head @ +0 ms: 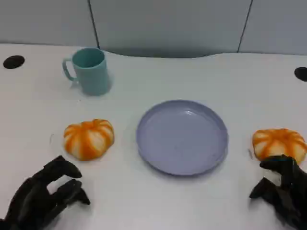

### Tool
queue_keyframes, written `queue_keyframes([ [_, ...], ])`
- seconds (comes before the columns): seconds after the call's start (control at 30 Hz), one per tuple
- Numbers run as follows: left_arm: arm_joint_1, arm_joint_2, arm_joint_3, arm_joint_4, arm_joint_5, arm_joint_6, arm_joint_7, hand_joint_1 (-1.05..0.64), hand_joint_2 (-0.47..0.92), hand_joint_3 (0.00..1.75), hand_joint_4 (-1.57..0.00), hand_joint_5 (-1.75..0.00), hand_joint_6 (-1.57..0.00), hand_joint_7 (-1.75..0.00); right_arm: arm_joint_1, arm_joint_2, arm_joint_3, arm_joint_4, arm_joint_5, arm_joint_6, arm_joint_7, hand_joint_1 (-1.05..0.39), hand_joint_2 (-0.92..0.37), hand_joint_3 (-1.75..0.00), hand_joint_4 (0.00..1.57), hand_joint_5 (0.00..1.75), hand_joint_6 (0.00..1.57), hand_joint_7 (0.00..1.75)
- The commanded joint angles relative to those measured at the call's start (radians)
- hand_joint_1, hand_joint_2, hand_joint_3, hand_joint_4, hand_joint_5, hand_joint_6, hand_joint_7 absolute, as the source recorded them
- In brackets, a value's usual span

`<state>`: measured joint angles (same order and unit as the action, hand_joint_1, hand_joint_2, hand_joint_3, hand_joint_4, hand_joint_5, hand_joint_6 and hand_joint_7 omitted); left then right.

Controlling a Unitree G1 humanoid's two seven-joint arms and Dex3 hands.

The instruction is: Grasp the bread from the table and place it into the plate.

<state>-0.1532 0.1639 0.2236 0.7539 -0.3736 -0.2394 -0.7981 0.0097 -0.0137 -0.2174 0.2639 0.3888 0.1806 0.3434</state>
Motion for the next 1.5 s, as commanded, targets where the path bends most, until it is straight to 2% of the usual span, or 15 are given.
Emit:
queue_keyframes([
  [0.03,0.001,0.023,0.002,-0.009,0.006,0.009,-0.004,-0.61,0.92,0.08,-0.44,-1.75,-0.35,-1.58,-0.002,-0.010,-0.011,0.006,0.009,0.003,-0.003,-0.42,-0.92,-0.57,0.63,1.75,0.40,1.60],
  [0.43,-0.004,0.020,0.008,-0.003,0.006,-0.029,0.001,-0.60,0.92,0.11,-0.48,-1.75,-0.33,-1.61,0.004,-0.008,-0.003,-0.009,0.008,0.006,0.000,-0.41,-0.92,-0.59,0.62,1.75,0.40,1.61],
  [0.53,-0.003,0.004,0.000,-0.060,0.068,-0.135,0.104,-0.61,0.92,0.09,-0.49,-1.75,-0.36,-1.60,0.009,-0.002,0.001,-0.003,0.007,-0.009,0.007,-0.41,-0.92,-0.59,0.62,1.75,0.38,1.62],
  [0.67,0.023,0.032,-0.047,-0.203,0.316,-0.312,0.343,-0.58,0.92,0.10,-0.43,-1.74,-0.35,-1.54,0.016,0.005,0.013,-0.026,-0.012,-0.007,-0.016,-0.40,-0.92,-0.60,0.62,1.75,0.38,1.63],
  [0.8,0.036,0.105,-0.116,-0.411,0.759,-0.311,0.664,-0.54,0.92,0.07,-0.29,-1.72,-0.29,-1.43,0.015,0.008,0.010,-0.015,-0.007,-0.018,-0.008,-0.41,-0.92,-0.60,0.61,1.75,0.38,1.63],
  [0.9,0.050,0.141,-0.175,-0.543,1.040,-0.247,0.830,-0.54,0.92,0.05,-0.23,-1.57,-0.32,-1.17,0.011,0.008,0.009,-0.006,-0.008,-0.028,-0.002,-0.42,-0.92,-0.59,0.61,1.75,0.37,1.63],
  [1.0,0.060,0.161,-0.218,-0.619,1.174,-0.191,0.886,-0.55,0.92,0.03,-0.15,-1.44,-0.33,-0.89,0.011,0.008,0.011,-0.006,-0.010,-0.032,0.000,-0.43,-0.92,-0.58,0.62,1.75,0.38,1.64],
  [1.03,0.064,0.177,-0.236,-0.664,1.211,-0.156,0.856,-0.55,0.92,0.02,-0.14,-1.41,-0.35,-0.82,0.010,0.009,0.011,-0.005,-0.008,-0.031,-0.002,-0.43,-0.92,-0.58,0.62,1.75,0.38,1.64],
  [1.07,0.068,0.195,-0.253,-0.714,1.242,-0.113,0.805,-0.59,0.91,0.01,-0.06,-1.18,-0.33,-0.51,0.011,0.008,0.014,-0.009,-0.015,-0.028,-0.010,-0.42,-0.92,-0.58,0.62,1.75,0.38,1.64],
  [1.1,0.070,0.211,-0.268,-0.756,1.266,-0.072,0.758,-0.60,0.91,0.01,-0.03,-0.98,-0.32,-0.31,0.012,0.008,0.016,-0.016,-0.018,-0.021,-0.017,-0.42,-0.92,-0.58,0.62,1.75,0.38,1.64],
  [1.17,0.064,0.237,-0.296,-0.809,1.290,-0.009,0.679,-0.64,0.87,0.01,-0.01,-0.50,-0.25,-0.09,0.013,0.007,0.020,-0.026,-0.021,-0.012,-0.024,-0.42,-0.92,-0.60,0.62,1.75,0.36,1.65],
  [1.23,0.047,0.259,-0.320,-0.826,1.294,0.034,0.623,-0.65,0.86,0.01,0.00,-0.35,-0.23,-0.03,0.015,0.006,0.024,-0.031,-0.023,-0.011,-0.024,-0.41,-0.92,-0.60,0.62,1.75,0.35,1.66],
  [1.27,0.019,0.272,-0.335,-0.817,1.295,0.060,0.575,-0.67,0.83,0.00,0.00,-0.15,-0.15,-0.03,0.016,0.007,0.026,-0.033,-0.024,-0.013,-0.025,-0.40,-0.92,-0.62,0.61,1.75,0.34,1.67],
  [1.3,-0.011,0.285,-0.352,-0.798,1.299,0.080,0.541,-0.67,0.81,0.00,0.00,-0.07,-0.12,-0.03,0.016,0.008,0.026,-0.027,-0.023,-0.023,-0.020,-0.40,-0.92,-0.62,0.61,1.75,0.33,1.67],
  [1.5,-0.140,0.304,-0.427,-0.646,1.289,0.154,0.486,-0.61,0.75,0.00,0.00,0.00,-0.10,-0.02,0.021,0.015,0.027,-0.042,-0.014,-0.007,-0.036,-0.40,-0.92,-0.61,0.61,1.75,0.34,1.67],
])
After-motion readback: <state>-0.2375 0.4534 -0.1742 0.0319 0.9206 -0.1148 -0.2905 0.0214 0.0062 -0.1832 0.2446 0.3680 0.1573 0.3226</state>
